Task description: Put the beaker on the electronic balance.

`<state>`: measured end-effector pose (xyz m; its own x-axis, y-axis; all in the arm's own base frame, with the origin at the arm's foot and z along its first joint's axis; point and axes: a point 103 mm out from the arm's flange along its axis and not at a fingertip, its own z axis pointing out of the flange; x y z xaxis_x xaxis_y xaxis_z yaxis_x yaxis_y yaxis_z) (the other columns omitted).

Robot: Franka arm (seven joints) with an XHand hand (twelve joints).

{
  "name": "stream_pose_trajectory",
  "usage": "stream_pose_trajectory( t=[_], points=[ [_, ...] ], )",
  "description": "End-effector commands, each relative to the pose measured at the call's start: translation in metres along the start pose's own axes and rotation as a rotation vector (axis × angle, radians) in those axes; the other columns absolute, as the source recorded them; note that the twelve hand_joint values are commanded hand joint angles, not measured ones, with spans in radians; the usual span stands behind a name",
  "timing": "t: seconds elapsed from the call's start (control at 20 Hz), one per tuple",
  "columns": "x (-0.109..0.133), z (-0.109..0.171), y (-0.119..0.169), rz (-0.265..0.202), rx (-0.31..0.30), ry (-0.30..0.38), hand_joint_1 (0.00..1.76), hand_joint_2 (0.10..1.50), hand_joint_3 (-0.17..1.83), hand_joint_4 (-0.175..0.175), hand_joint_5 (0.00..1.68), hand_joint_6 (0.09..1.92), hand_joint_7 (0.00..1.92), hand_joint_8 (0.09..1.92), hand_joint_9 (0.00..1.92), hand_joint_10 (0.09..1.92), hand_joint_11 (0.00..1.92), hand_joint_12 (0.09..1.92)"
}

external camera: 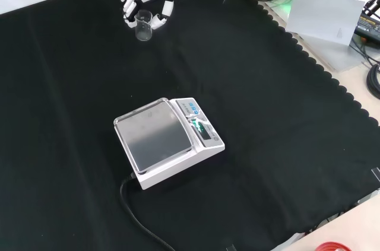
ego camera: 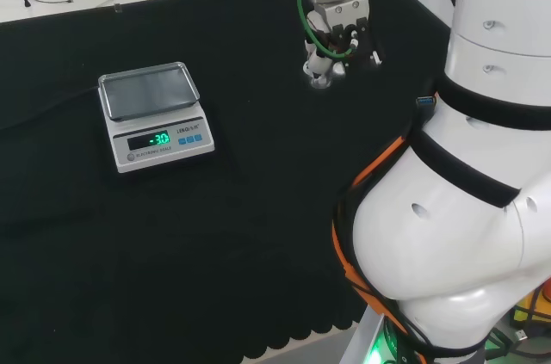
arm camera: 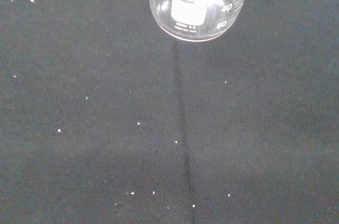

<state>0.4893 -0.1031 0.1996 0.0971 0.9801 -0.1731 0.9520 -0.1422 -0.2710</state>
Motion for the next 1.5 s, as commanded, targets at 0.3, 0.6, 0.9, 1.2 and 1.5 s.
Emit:
stream_pose_trajectory(
  t=[0.3,0.6,0.9,1.2,1.5],
  points=[
    [0.007,-0.021,-0.007,-0.028,0.005,-0.004,1.03,0.85,0.7,-0.039,0.7,0.86,0.64,0.68,0.95,0.62,0.63,1.22],
    [0.018,-0.04,0.0,-0.061,0.013,-0.016,1.03,0.85,0.7,-0.036,0.71,0.86,0.66,0.68,0.96,0.62,0.64,1.22],
    [0.031,-0.056,0.014,-0.117,0.044,0.002,1.04,0.86,0.7,-0.026,0.74,0.87,0.69,0.69,0.97,0.62,0.64,1.22],
    [0.046,-0.067,0.029,-0.17,0.062,-0.026,1.02,1.2,0.06,-0.019,0.77,1.31,0.71,0.7,0.97,0.64,0.64,1.24],
    [0.057,-0.067,0.043,-0.19,0.067,-0.019,1.02,1.21,0.03,-0.018,0.77,1.32,0.71,0.71,0.97,0.64,0.65,1.24]
  ],
)
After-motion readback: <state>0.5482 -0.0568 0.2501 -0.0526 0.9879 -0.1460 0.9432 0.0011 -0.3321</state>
